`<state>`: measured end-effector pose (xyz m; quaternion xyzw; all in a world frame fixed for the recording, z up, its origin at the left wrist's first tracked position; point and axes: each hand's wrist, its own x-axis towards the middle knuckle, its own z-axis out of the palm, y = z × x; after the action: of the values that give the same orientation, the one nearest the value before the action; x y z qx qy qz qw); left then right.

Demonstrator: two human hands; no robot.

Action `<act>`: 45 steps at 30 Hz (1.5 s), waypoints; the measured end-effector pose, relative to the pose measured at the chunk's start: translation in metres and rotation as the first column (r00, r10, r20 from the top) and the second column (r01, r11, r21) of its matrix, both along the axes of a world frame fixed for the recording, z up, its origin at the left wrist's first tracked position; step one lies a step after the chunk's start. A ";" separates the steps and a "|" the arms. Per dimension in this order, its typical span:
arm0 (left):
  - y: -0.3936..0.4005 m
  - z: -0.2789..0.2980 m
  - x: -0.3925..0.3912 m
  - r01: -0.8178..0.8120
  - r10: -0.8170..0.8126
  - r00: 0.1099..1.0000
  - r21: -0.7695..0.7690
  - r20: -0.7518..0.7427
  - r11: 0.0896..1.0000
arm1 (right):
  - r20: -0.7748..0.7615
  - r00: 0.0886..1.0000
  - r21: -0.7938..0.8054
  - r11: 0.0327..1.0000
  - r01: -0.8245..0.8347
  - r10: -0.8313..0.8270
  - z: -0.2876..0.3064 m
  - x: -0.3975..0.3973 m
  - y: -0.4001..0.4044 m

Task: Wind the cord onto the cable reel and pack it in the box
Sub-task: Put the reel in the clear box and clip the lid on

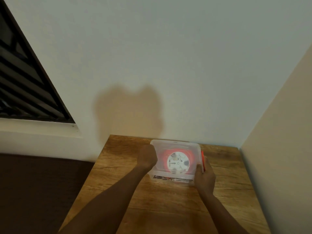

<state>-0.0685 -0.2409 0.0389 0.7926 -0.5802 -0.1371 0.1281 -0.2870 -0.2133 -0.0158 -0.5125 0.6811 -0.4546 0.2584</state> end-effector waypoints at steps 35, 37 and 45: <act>-0.083 0.027 -0.090 -0.202 0.167 0.146 0.136 -0.975 0.970 | 0.652 0.618 0.235 0.891 0.388 -0.440 0.065 -0.162 -0.076; -0.092 0.027 -0.105 -0.178 0.160 0.161 0.131 -0.974 0.975 | 0.645 0.632 0.227 0.897 0.379 -0.430 0.065 -0.177 -0.083; -0.115 0.010 -0.142 -0.127 0.174 0.301 0.141 -0.938 0.982 | 0.542 0.756 0.151 0.927 0.342 -0.367 0.047 -0.205 -0.106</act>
<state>-0.2101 -0.3562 0.0485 0.6155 -0.3163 -0.5732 0.4388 -0.4921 -0.3192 0.0309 -0.2121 0.6688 -0.6109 0.3667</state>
